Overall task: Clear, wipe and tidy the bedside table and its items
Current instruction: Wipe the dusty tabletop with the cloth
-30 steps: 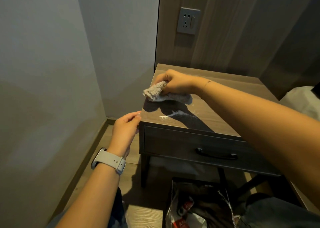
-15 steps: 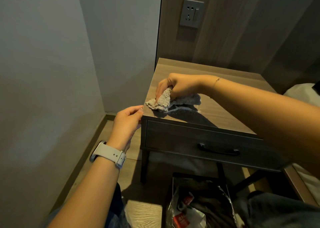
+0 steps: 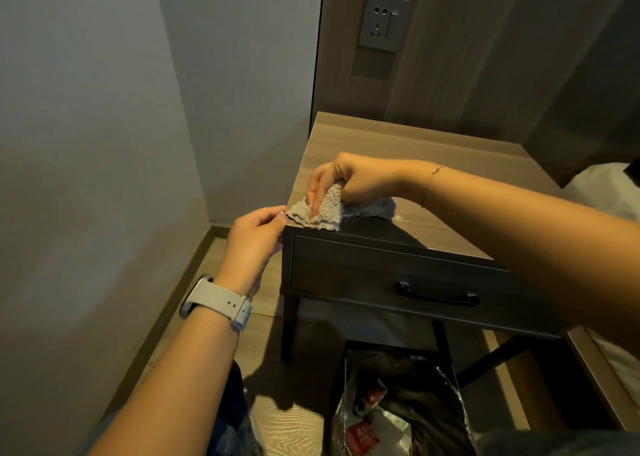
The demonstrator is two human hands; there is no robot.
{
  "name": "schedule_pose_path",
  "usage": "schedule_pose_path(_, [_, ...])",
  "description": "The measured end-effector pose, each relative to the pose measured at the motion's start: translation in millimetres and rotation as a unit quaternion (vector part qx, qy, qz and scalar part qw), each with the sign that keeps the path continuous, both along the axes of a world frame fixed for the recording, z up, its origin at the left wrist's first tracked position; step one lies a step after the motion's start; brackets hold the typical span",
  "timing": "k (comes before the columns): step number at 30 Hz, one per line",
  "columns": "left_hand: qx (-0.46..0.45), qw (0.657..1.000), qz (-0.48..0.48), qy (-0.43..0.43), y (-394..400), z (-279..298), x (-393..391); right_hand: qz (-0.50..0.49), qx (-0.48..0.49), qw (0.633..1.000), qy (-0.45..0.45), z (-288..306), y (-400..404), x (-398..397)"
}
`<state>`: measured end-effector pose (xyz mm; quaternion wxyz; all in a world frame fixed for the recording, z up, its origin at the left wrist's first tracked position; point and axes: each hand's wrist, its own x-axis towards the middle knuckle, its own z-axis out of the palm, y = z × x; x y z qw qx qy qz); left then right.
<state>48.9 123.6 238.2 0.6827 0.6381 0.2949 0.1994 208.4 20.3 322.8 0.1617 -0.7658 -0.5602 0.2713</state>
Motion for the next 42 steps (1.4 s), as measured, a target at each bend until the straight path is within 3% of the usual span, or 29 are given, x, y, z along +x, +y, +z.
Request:
schedule_pose_path(8, [0.101,0.994,-0.017,0.03,0,6,9,-0.006,-0.046,0.999,0.009,19,-44,12])
schedule_pose_path(14, [0.149,0.987,-0.021,0.05,4,18,38,-0.184,0.132,0.974,-0.012,51,-74,60])
schedule_pose_path(19, [0.162,0.985,-0.011,0.063,8,14,60,-0.324,0.125,0.934,-0.081,40,-91,133])
schedule_pose_path(25, [0.245,0.967,0.009,0.075,1,0,71,-0.459,0.076,0.877,-0.116,-16,-109,187])
schedule_pose_path(29, [0.313,0.945,0.036,0.091,-2,-3,72,-0.419,0.097,0.894,-0.124,-29,-102,176])
schedule_pose_path(33, [0.314,0.943,0.051,0.095,-7,1,70,-0.314,0.094,0.931,-0.164,-29,-98,134])
schedule_pose_path(39, [0.284,0.954,0.031,0.092,-8,4,67,-0.205,0.095,0.971,-0.074,-22,-113,57])
schedule_pose_path(42, [0.28,0.955,0.031,0.089,-9,8,64,-0.183,0.042,0.982,-0.017,-6,-116,56])
